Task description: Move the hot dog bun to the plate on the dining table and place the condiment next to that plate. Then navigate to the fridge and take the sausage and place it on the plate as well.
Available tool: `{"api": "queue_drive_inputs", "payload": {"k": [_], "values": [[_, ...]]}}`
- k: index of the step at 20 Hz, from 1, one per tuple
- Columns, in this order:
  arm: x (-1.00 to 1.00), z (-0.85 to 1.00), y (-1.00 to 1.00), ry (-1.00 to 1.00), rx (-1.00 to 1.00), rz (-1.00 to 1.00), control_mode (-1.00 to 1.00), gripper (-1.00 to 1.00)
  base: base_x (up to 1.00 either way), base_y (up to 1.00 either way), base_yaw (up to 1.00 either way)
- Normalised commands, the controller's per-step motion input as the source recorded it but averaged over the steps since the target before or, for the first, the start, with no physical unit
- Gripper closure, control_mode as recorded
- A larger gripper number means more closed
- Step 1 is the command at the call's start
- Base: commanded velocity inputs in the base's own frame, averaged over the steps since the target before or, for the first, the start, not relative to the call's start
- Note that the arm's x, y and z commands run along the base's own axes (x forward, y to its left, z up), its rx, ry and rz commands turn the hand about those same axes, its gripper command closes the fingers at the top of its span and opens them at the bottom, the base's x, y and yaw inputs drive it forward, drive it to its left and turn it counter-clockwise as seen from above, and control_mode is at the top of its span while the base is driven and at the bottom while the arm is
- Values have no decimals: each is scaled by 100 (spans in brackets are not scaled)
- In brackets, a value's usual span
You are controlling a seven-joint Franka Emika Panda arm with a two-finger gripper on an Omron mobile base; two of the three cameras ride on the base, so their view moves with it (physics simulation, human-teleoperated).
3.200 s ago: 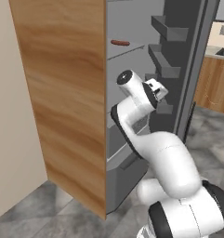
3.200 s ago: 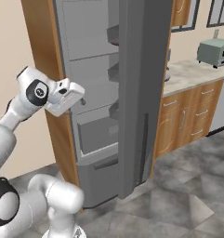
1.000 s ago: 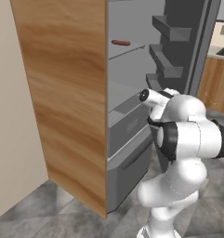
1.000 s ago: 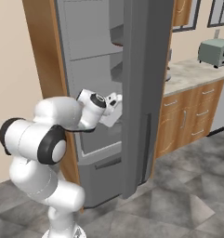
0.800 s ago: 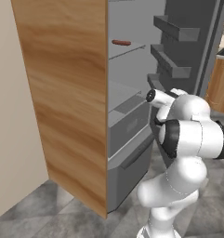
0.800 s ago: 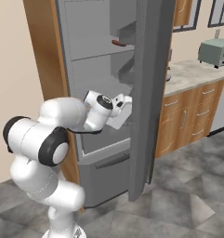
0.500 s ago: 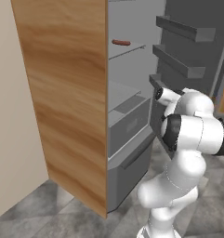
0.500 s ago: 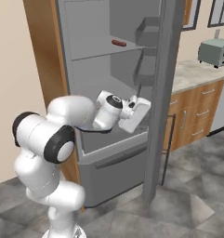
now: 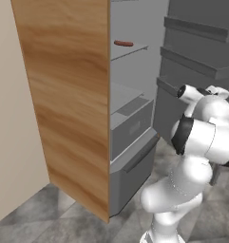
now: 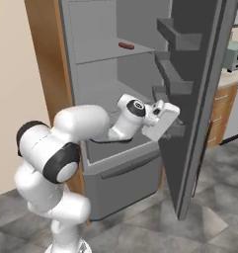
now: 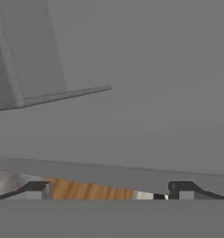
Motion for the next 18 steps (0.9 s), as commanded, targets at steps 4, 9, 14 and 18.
{"api": "queue_drive_inputs", "payload": {"k": [4, 9, 14, 18], "values": [[-100, 65, 29, -43, 0, 8, -100, -100, 0, 0, 0], [-100, 30, 80, -21, 0, 11, -100, -100, 0, 0, 0], [-100, 70, 100, 13, 16, 4, -100, -100, 0, 0, 0], [-71, 72, 100, 43, 41, 0, -100, -100, 0, 0, 0]]}}
